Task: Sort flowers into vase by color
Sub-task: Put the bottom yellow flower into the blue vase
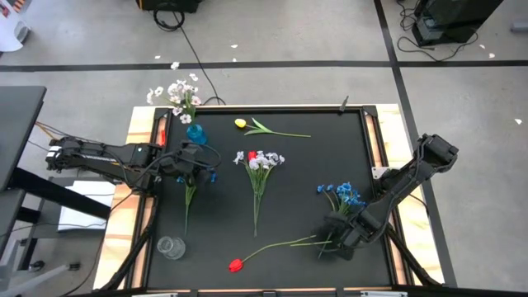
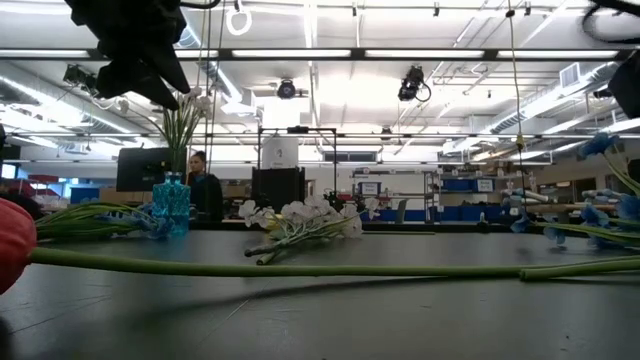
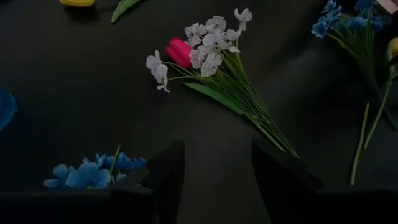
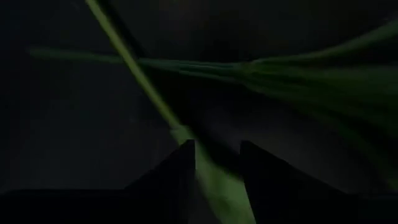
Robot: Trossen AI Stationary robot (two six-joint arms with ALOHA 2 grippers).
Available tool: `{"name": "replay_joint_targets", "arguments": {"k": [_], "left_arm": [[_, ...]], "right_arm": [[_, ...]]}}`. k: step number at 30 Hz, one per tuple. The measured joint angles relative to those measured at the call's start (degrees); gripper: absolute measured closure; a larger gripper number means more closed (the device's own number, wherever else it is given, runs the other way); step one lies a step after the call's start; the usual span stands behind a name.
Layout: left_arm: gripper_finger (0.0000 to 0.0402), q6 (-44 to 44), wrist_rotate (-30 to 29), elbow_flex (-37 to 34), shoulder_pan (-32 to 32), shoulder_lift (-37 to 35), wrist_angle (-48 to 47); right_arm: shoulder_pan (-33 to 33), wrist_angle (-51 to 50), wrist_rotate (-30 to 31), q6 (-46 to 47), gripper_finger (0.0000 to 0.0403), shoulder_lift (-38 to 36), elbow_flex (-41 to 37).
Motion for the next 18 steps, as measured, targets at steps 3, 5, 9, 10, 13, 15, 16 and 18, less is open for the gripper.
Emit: {"name": "replay_joint_targets", "arguments": {"k": [3, 5, 9, 10, 13, 15, 16, 18], "left_arm": [[0.0212, -0.9, 0.0, 0.0, -0.5, 0.0, 0.0], [0.0212, -1.3, 0.0, 0.0, -0.9, 0.0, 0.0], [0.0212, -2.1, 0.0, 0.0, -1.9, 0.0, 0.0], [0.0212, -2.1, 0.0, 0.0, -2.2, 0.0, 0.0], [0.0212, -2.1, 0.0, 0.0, -2.5, 0.0, 0.0], [0.0212, -2.1, 0.0, 0.0, -2.5, 0.0, 0.0], [0.0212, -2.1, 0.0, 0.0, -2.5, 0.0, 0.0], [0.0212, -2.1, 0.0, 0.0, -2.5, 0.0, 0.0]], "right_arm": [[1.0, 0.2, 3.2, -8.9, 0.0266, 0.0, 0.0], [1.4, 1.8, 4.0, -13.9, 0.0266, 0.0, 0.0], [1.7, 4.5, 3.4, -17.5, 0.0266, 0.0, 0.0], [1.9, 4.6, 3.5, -17.9, 0.0266, 0.0, 0.0], [2.0, 4.8, 4.4, -19.8, 0.0266, 0.1, -0.3], [2.0, 5.5, 3.6, -20.6, 0.0266, 0.6, -1.3], [2.0, 6.3, 2.7, -20.6, 0.0266, 1.1, -2.1], [2.3, 7.8, 2.0, -20.1, 0.0266, 1.7, -3.4]]}}
